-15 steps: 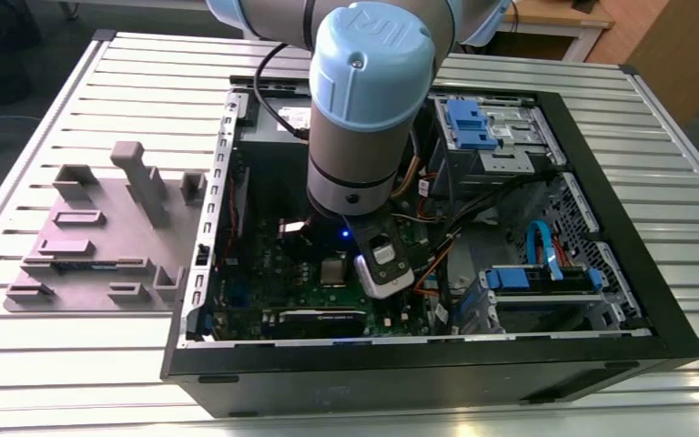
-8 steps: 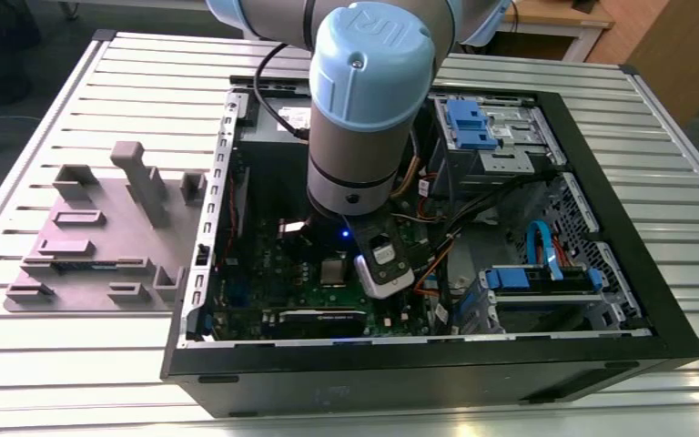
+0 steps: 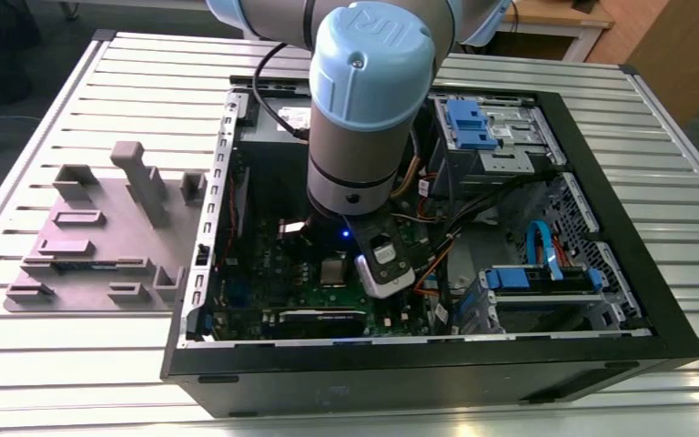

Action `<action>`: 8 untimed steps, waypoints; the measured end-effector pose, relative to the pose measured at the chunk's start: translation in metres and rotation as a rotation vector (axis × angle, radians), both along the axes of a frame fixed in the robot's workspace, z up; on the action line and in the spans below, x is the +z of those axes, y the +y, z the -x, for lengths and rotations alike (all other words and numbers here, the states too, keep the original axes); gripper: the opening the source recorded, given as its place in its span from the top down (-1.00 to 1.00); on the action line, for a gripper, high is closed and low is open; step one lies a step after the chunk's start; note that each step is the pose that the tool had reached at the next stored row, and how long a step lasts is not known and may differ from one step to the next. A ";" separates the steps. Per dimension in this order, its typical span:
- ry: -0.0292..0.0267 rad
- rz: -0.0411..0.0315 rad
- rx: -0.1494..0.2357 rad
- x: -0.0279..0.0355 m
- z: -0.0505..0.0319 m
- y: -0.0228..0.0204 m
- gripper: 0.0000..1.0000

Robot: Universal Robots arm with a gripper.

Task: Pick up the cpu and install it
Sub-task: 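Place the cpu into insertion slot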

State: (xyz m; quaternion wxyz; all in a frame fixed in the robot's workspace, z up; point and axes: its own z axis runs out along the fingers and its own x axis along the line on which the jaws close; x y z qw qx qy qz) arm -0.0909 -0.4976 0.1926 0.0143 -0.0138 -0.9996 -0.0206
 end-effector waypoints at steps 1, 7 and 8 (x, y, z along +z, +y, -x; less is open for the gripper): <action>0.0000 0.0000 0.008 0.0000 0.0000 0.0000 0.20; 0.0000 0.0000 0.028 0.0000 0.0000 0.0000 0.20; 0.0000 -0.0001 0.030 0.0002 0.0000 0.0001 0.20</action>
